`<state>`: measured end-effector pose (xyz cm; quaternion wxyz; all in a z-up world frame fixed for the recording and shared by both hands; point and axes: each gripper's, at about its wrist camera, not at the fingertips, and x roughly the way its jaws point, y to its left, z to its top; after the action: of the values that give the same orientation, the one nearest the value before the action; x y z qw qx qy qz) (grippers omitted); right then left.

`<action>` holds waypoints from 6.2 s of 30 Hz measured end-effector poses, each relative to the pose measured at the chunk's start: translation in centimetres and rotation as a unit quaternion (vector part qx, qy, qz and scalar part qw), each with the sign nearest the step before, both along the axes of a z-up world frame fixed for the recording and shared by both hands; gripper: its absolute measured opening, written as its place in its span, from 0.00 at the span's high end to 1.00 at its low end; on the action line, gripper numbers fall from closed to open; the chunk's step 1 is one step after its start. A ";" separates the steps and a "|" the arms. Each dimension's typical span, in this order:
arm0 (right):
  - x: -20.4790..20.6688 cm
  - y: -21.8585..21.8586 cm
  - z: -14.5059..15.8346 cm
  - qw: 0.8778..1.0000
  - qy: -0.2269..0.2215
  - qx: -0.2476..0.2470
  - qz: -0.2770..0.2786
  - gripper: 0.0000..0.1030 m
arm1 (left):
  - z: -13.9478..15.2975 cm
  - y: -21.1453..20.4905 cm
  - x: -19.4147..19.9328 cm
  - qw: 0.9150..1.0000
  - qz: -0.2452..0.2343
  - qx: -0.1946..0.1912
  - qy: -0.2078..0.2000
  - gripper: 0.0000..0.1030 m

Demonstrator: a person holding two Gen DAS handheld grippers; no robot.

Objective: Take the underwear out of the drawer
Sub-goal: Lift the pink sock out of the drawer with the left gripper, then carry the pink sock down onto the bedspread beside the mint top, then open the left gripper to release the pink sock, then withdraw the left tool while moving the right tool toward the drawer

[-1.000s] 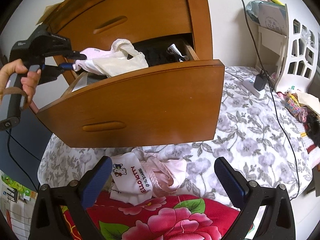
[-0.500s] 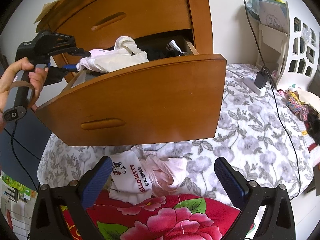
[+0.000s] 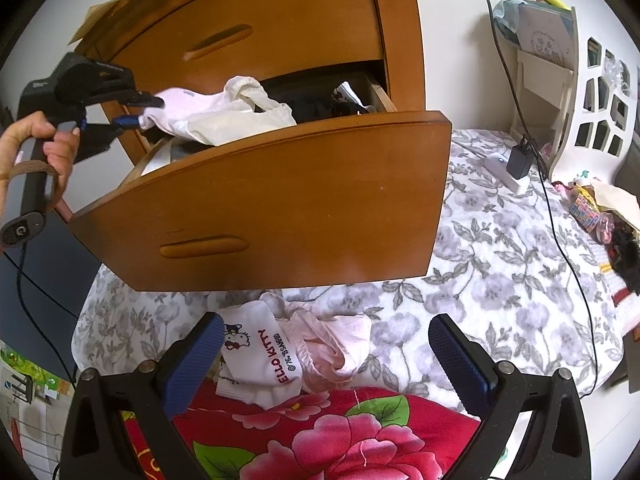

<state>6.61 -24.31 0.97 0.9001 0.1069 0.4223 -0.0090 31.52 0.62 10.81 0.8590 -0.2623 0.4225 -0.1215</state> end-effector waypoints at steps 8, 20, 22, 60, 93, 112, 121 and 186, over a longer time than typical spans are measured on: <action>-0.6 0.2 1.1 1.000 -0.008 -0.010 -0.006 0.00 | 3.5 -1.0 -3.0 0.999 -0.021 0.024 -0.032 0.81; -2.2 1.4 3.1 0.999 -0.027 -0.030 -0.002 0.00 | 10.2 1.1 -9.9 0.993 -0.013 0.005 -0.119 0.81; -2.5 1.7 3.4 0.999 -0.030 -0.033 0.001 0.00 | 11.1 1.5 -11.1 0.992 -0.011 0.005 -0.127 0.81; -6.8 4.1 6.0 0.996 -0.053 -0.067 0.004 0.00 | 4.3 0.0 -25.8 0.989 -0.055 0.023 -0.132 0.80; -4.6 2.5 2.0 0.999 -0.001 -0.049 0.002 0.00 | -8.4 -5.6 -17.9 0.989 -0.133 0.063 0.004 0.80; -4.4 2.7 1.4 0.998 0.007 -0.056 0.008 0.00 | -16.6 -3.3 -16.0 0.978 -0.077 0.141 0.131 0.79; -4.3 2.7 1.2 0.998 0.010 -0.058 0.012 0.00 | -17.9 -2.8 -15.5 0.977 -0.064 0.127 0.158 0.79; -2.9 4.4 0.2 0.996 0.011 -0.079 0.044 0.00 | -5.9 0.7 -21.3 0.963 0.030 0.230 -0.135 0.03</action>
<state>3.68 -19.94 1.20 0.9006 0.0171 0.4342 -0.0043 10.25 1.36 4.88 0.9487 -0.0511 0.3107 -0.0296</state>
